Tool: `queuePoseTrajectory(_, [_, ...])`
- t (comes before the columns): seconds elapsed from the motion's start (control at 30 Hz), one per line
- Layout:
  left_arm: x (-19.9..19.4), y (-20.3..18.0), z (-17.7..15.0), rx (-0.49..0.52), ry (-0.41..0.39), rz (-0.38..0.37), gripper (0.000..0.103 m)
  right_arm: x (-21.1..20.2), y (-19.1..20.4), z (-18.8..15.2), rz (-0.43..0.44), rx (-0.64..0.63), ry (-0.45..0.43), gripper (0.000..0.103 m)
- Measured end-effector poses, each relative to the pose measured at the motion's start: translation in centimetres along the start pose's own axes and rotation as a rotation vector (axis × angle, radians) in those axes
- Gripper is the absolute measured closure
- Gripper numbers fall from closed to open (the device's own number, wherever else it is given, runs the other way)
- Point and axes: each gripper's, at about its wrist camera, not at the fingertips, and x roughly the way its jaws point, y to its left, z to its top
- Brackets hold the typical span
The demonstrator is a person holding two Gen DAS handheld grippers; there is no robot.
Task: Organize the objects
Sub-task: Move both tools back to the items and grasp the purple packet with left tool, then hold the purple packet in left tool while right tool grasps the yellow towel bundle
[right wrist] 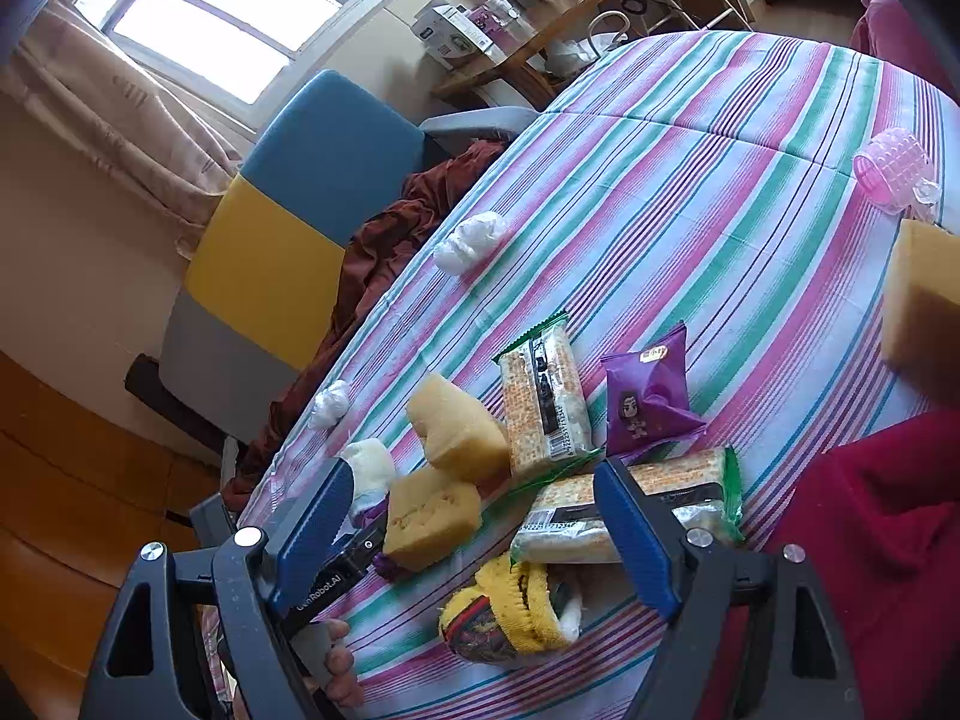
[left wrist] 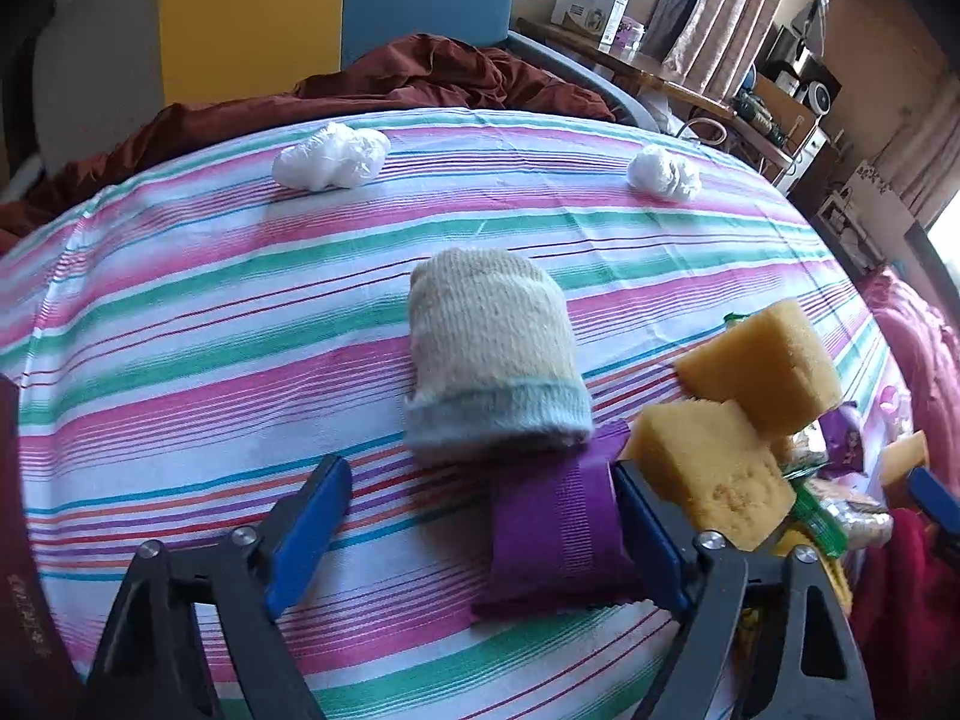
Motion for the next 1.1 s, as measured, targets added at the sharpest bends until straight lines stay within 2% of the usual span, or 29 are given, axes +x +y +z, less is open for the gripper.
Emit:
queuePoseTrajectory(0.03, [-0.1, 0.0, -0.2, 0.011, -0.003, 0.016, 0.029, 0.0, 0.0, 0.0, -0.001, 0.001, 0.001, 0.019])
queuePoseTrajectory(0.1, [-0.3, 0.2, -0.2, 0.025, -0.005, 0.042, 0.052, 0.0, 0.0, 0.0, -0.003, 0.0, 0.002, 0.019])
queuePoseTrajectory(0.13, [-0.3, 0.4, -0.2, 0.033, -0.005, 0.064, 0.056, 0.0, 0.0, 0.0, -0.004, -0.001, 0.003, 0.019])
queuePoseTrajectory(0.27, [-0.8, 0.6, -0.9, 0.064, -0.015, 0.063, 0.056, 0.1, -0.2, 0.0, -0.01, 0.002, 0.01, 0.019])
queuePoseTrajectory(0.53, [-3.6, 0.7, -5.6, 0.075, -0.076, 0.071, 0.056, 0.4, -0.1, 0.0, -0.02, 0.004, 0.028, 0.019])
queuePoseTrajectory(0.77, [-5.2, -0.2, -9.6, 0.172, -0.155, 0.112, 0.061, 0.5, -0.3, -0.1, -0.032, 0.012, 0.04, 0.019])
queuePoseTrajectory(0.87, [-5.1, -0.2, -9.8, 0.18, -0.173, 0.111, 0.061, 0.7, -0.3, 0.0, -0.039, 0.014, 0.052, 0.019])
queuePoseTrajectory(1.03, [-5.1, -0.4, -10.2, 0.203, -0.193, 0.128, 0.061, 1.8, 0.4, -0.3, -0.049, -0.03, 0.133, 0.019])
queuePoseTrajectory(1.1, [-5.1, -0.4, -10.3, 0.2, -0.196, 0.123, 0.061, 2.1, 0.8, -0.5, -0.04, -0.059, 0.162, 0.023])
